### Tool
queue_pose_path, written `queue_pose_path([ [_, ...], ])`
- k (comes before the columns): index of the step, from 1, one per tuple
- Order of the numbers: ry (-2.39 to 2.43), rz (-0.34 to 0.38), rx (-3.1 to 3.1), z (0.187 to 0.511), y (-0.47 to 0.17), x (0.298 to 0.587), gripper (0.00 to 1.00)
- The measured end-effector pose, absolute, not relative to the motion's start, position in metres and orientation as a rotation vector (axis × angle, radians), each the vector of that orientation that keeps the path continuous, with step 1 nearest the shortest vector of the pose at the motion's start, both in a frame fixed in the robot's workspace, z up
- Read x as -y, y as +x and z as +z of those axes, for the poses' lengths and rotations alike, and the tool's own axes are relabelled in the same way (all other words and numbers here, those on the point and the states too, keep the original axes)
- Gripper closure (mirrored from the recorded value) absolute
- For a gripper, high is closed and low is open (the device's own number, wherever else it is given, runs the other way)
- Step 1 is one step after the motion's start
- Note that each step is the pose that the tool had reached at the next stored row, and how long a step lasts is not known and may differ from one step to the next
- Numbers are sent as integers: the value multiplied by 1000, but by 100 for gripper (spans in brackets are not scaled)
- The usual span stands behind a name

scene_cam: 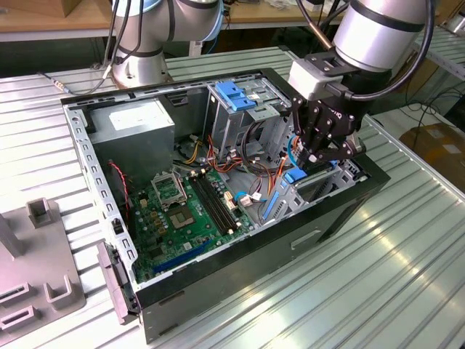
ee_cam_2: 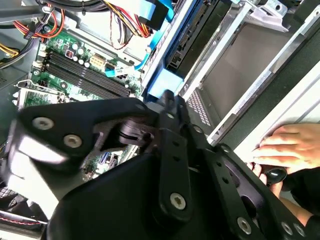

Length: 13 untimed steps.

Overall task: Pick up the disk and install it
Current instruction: 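Insert the first disk wire, then insert the second disk wire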

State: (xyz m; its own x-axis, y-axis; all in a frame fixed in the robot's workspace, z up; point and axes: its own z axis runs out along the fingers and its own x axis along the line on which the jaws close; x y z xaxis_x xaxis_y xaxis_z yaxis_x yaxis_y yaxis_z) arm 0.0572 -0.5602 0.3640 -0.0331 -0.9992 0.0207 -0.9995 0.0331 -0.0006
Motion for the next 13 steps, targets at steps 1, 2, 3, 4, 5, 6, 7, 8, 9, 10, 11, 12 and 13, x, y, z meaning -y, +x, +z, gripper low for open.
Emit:
queue_pose_path([
  [1,2174,23,2247,364,57,560,82],
  [2,2174,23,2247,364,57,560,88],
  [3,2174,23,2247,364,57,560,89],
  [4,2174,23,2247,364,57,560,89],
  [5,2174,23,2247,364,57,560,89],
  [6,2174,23,2247,364,57,560,89],
  [7,2174,23,2247,364,57,560,89],
  [8,2174,23,2247,364,57,560,89],
  [9,2174,23,2247,364,57,560,89],
  [10,2174,23,2247,364,58,560,89],
  [11,2174,23,2247,364,58,560,89],
  [12,2174,23,2247,364,58,560,89],
  [13,2174,23,2247,364,58,560,89],
])
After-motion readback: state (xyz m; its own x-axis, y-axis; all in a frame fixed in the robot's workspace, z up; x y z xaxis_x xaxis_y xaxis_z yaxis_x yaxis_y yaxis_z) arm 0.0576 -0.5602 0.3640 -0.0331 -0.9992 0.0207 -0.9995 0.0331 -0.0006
